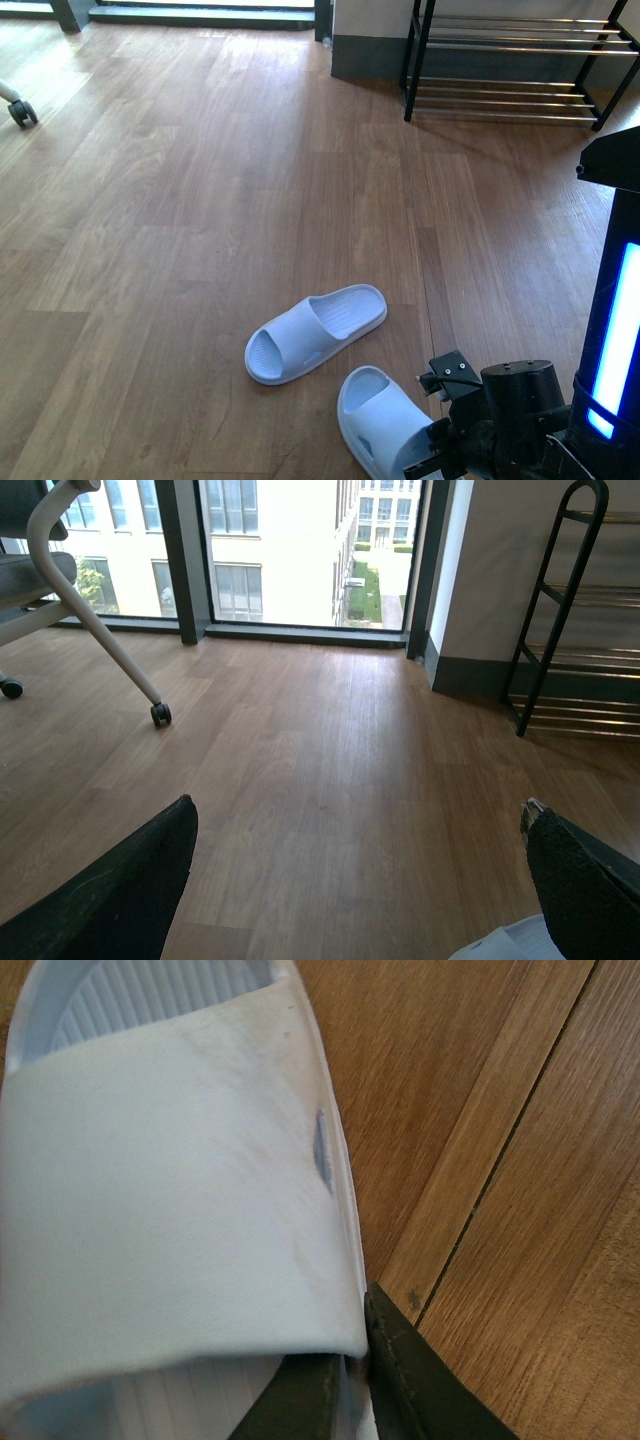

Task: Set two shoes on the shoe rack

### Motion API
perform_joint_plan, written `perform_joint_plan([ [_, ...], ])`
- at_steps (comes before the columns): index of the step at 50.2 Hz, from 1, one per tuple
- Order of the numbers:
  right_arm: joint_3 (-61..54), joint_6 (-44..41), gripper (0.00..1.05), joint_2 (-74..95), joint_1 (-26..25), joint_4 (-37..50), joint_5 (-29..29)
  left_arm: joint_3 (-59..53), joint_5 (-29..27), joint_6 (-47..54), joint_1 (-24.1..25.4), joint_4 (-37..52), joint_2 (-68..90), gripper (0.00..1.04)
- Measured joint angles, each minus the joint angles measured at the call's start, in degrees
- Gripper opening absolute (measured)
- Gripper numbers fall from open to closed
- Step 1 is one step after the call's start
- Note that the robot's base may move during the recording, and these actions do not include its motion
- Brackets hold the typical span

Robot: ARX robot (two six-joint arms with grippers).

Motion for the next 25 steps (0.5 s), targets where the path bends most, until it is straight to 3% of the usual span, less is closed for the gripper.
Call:
perform_joint_plan([
  [2,-0.13,0.02,0.02,-0.24,-0.13,0.0,0.17,0.0,0.0,0.0,0.0,0.0,0.0,0.95],
  [16,-4.48,-4.92,0.02,-9.79,-3.19,-4.22,2.4,0.0,0.0,0.0,0.0,0.0,0.0,0.95],
  [25,-11.02,-15.56,0.02,-28.41,-7.32,-9.27,3.32,0.0,0.0,0.0,0.0,0.0,0.0,0.95],
])
